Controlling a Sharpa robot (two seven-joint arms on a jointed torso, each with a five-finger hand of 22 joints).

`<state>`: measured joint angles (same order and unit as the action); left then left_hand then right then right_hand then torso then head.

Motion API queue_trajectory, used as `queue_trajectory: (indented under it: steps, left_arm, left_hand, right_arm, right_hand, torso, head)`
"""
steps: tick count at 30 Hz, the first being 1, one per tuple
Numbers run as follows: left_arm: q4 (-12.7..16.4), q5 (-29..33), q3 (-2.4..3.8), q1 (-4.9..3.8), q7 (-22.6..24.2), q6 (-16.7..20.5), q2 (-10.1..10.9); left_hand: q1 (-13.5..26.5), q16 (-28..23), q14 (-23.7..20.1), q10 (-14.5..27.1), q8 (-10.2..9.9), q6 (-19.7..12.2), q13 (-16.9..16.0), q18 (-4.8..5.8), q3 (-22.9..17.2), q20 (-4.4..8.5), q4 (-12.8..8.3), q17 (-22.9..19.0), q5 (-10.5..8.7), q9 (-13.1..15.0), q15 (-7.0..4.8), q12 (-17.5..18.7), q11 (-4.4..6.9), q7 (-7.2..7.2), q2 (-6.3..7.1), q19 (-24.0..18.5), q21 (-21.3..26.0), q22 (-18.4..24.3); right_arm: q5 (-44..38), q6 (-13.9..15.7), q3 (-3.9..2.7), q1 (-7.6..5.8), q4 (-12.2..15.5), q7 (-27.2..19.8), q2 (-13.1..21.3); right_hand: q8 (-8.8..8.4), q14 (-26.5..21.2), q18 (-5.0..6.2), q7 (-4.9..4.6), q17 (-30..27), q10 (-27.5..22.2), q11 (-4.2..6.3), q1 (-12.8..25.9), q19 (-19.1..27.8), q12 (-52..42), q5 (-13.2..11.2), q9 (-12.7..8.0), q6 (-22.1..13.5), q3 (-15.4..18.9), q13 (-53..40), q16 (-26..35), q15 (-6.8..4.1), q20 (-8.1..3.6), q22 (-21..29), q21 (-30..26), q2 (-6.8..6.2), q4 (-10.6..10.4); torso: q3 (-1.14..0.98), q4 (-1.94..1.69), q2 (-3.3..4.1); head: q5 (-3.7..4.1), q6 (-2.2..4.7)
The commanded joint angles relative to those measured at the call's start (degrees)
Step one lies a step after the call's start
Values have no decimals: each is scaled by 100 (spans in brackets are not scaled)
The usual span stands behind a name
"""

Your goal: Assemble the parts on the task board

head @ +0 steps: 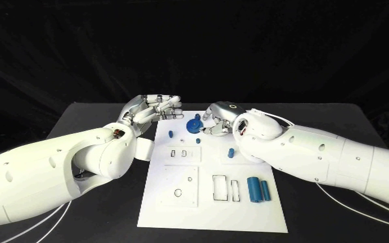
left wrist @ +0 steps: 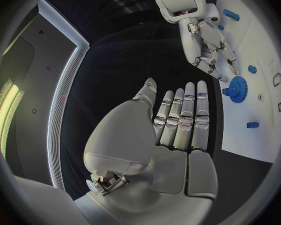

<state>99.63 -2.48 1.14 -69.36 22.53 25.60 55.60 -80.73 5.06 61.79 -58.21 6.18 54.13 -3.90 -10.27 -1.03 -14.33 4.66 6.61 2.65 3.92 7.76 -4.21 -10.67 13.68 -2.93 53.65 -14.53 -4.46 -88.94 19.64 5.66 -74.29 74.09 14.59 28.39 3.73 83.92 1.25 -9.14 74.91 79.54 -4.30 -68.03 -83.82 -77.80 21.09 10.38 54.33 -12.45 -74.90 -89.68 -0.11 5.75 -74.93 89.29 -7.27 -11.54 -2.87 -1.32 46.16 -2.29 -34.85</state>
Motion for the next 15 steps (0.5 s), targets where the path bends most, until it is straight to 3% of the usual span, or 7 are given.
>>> queue_trajectory:
  steps: [1, 4, 8, 11, 15]
  left_arm:
    - [-8, -2, 3, -5, 37, -110, 11]
    - [-16, -2, 3, -5, 38, -122, 14]
    - [-27, -2, 2, -5, 48, -154, 16]
    - [-54, -2, 2, -5, 54, -180, 7]
    - [-79, -2, 1, -4, 59, -199, 1]
  left_hand:
    - [13, -26, 0, 10, -36, -38, 0, -29, -6, -21, -39, 7, 31, 1, 41, 39, -17, 37, -62, -34, 16, 5]
    - [13, -26, 0, 10, -36, -38, 0, -29, -6, -21, -39, 7, 31, 1, 41, 39, -17, 37, -62, -34, 16, 5]
    - [11, -33, -1, 13, -39, -41, 1, -29, -7, -22, -45, 8, 31, 0, 42, 41, -18, 39, -63, -36, 18, 7]
    - [10, -35, -1, 11, -39, -39, 0, -29, -6, -22, -48, 9, 31, 1, 42, 40, -18, 38, -59, -36, 19, 8]
    - [8, -38, 0, 5, -37, -34, -1, -29, -5, -22, -54, 10, 30, 2, 41, 37, -16, 36, -54, -37, 20, 9]
  right_arm:
    - [193, 813, -27, -46, 277, -273, 275]
    - [623, 869, -40, -141, 530, -563, 626]
    - [1414, 508, -49, -284, 817, -1286, 1249]
    - [1833, 263, -52, -331, 879, -1689, 1687]
    - [2156, 59, -51, -351, 822, -1980, 2123]
  right_hand:
    - [25, 608, -102, 13, 1509, 53, 14, -154, -573, -26, 32, -5, 43, -50, -500, -32, -1, 12, -1427, 2, 0, 79]
    - [18, 608, -89, 12, 1509, 20, 16, -288, -549, 12, -48, -8, 43, -105, -470, -32, -5, 8, -1386, -34, -9, 179]
    - [46, 596, -40, 71, 1467, -67, 66, -812, -452, 115, -555, 4, 124, -247, -390, -1, -49, -19, -1227, -179, -90, 576]
    - [28, 595, -14, 126, 1464, -132, 106, -987, -398, 198, -658, -4, 117, -265, -325, 1, -89, -50, -1140, -261, -149, 723]
    - [5, 598, -10, 169, 1474, -163, 142, -1019, -388, 243, -674, -16, 84, -243, -289, -6, -117, -77, -1127, -276, -181, 766]
  torso:
    - [3, 25, -15]
    - [4, 54, -39]
    - [14, 127, -86]
    - [3, 165, -119]
    - [-16, 200, -146]
  head:
    - [13, 28]
    - [26, 49]
    - [128, 91]
    - [197, 117]
    - [253, 123]
